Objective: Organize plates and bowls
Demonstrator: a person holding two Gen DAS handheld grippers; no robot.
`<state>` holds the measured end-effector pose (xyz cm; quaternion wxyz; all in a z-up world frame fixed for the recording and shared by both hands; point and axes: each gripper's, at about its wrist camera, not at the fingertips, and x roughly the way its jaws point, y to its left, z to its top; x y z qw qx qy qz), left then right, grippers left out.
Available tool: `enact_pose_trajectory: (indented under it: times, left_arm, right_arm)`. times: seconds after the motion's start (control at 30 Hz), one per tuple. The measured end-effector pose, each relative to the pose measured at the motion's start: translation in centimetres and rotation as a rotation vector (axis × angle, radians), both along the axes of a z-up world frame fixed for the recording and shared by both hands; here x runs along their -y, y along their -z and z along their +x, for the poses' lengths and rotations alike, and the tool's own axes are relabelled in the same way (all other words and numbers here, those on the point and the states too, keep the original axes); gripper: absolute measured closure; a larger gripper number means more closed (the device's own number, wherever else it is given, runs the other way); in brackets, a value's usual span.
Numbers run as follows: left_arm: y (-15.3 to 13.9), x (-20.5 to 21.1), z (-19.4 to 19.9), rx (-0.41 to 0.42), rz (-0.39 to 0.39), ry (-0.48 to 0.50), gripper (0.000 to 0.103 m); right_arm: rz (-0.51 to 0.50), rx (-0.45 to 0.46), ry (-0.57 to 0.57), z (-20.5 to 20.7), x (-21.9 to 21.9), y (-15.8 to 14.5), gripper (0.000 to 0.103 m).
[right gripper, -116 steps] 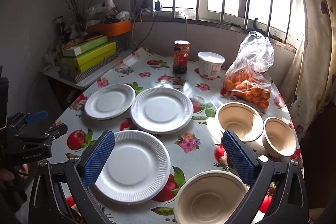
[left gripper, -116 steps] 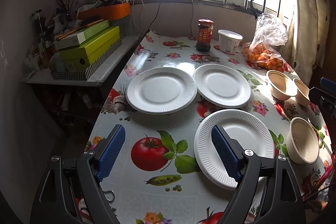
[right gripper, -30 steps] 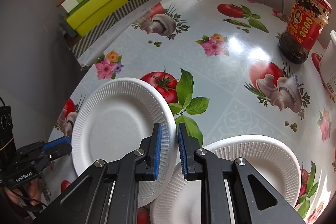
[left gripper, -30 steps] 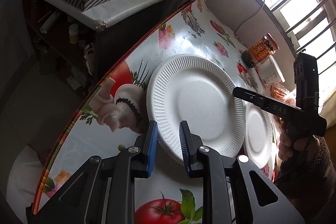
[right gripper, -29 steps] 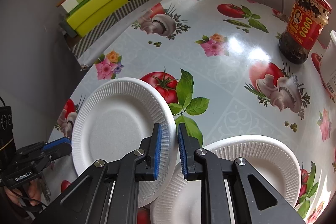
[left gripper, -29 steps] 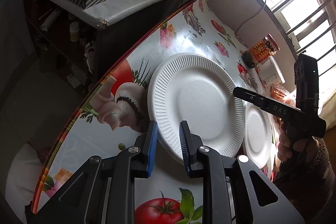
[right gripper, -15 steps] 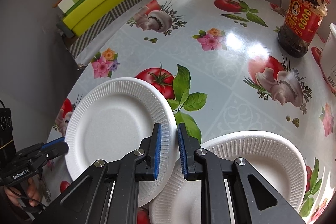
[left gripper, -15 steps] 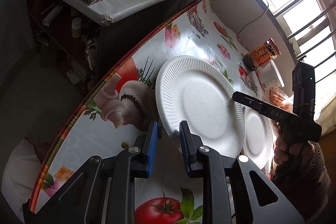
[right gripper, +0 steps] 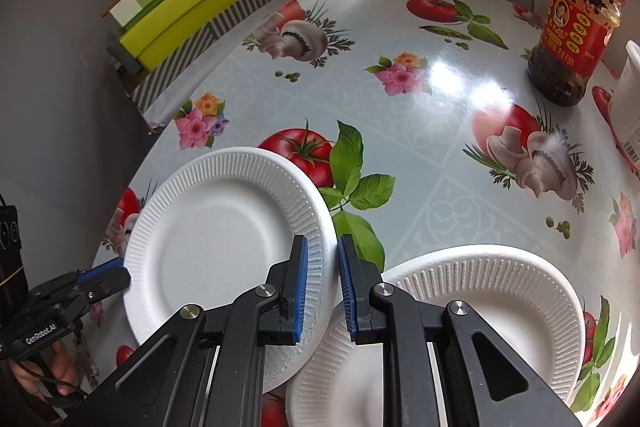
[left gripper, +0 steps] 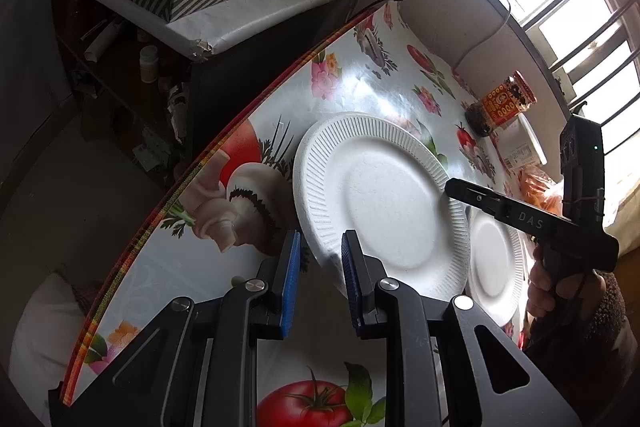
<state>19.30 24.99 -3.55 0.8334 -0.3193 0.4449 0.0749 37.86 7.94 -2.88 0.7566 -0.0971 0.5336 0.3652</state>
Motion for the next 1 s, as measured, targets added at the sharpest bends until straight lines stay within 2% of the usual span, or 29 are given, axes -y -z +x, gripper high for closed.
enact_pose_trajectory:
  times: [0.13, 0.37, 0.63, 1.0]
  left_arm:
    - [0.2, 0.3, 0.2, 0.001, -0.005, 0.018, 0.081]
    - [0.1, 0.1, 0.1, 0.01, -0.019, -0.005, 0.081]
    - [-0.6, 0.2, -0.2, 0.015, 0.034, -0.003, 0.082]
    - [-1.3, 0.3, -0.7, 0.023, 0.07, 0.002, 0.082]
  right_arm:
    - [0.003, -0.001, 0.004, 0.0, 0.1, 0.1, 0.087]
    - [0.008, -0.002, 0.003, 0.0, 0.1, 0.0, 0.087]
    - [0.017, 0.002, -0.004, -0.3, -0.1, -0.3, 0.087]
    - [0.041, 0.001, -0.003, -1.1, 0.3, -1.2, 0.087]
